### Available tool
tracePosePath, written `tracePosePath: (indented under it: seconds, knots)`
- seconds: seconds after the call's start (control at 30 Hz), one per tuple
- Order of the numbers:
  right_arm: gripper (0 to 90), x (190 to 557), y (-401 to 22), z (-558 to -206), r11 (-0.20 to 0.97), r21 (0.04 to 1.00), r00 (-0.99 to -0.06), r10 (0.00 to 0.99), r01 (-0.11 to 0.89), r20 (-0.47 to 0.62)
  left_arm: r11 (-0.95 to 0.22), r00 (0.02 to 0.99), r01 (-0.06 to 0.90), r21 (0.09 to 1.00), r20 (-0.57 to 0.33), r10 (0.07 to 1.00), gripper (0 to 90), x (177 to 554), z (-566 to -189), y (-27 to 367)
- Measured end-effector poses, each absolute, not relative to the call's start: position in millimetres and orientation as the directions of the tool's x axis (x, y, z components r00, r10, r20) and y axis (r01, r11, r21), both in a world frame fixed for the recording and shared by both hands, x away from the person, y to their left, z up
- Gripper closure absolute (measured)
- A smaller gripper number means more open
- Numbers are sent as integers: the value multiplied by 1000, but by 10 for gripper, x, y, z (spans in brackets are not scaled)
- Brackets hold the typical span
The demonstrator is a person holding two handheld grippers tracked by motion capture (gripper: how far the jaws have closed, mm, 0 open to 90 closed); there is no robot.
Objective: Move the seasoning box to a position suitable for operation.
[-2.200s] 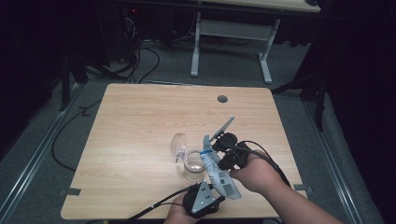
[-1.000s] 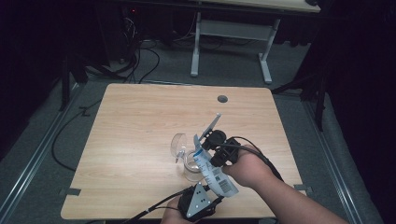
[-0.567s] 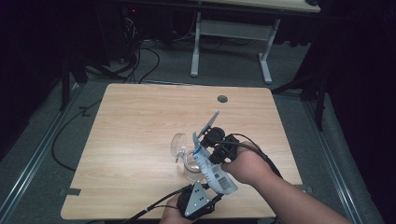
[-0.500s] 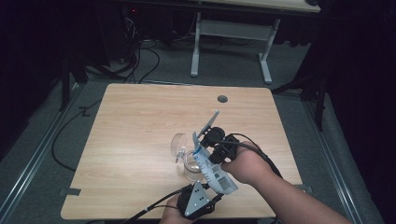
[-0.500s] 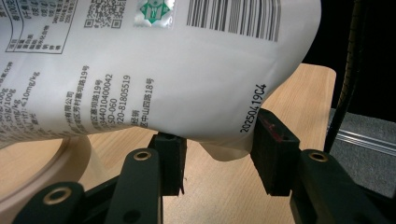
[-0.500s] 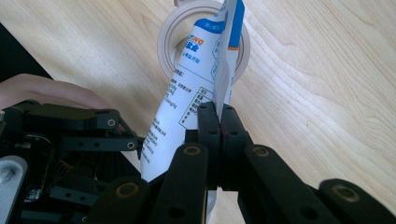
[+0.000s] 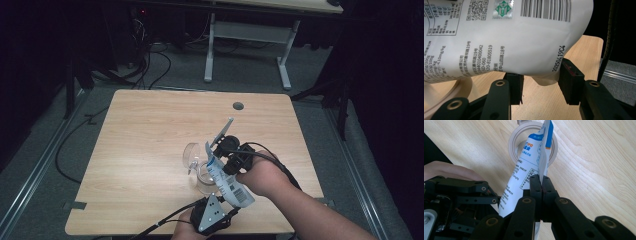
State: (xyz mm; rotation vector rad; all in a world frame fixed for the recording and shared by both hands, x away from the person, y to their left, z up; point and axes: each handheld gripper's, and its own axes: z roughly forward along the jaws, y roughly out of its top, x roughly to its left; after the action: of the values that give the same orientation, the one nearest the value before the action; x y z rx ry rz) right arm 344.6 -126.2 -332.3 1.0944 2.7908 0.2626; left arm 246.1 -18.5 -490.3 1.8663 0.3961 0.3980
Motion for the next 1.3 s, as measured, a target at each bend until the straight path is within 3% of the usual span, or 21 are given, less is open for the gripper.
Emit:
tracePosePath:
  seconds: [1.3]
  knots:
    - [900,3455,-1262,-3281,736,217,-743,666,641,-64,-292,889,89,952,57,455,588,2472,-4855,-196]
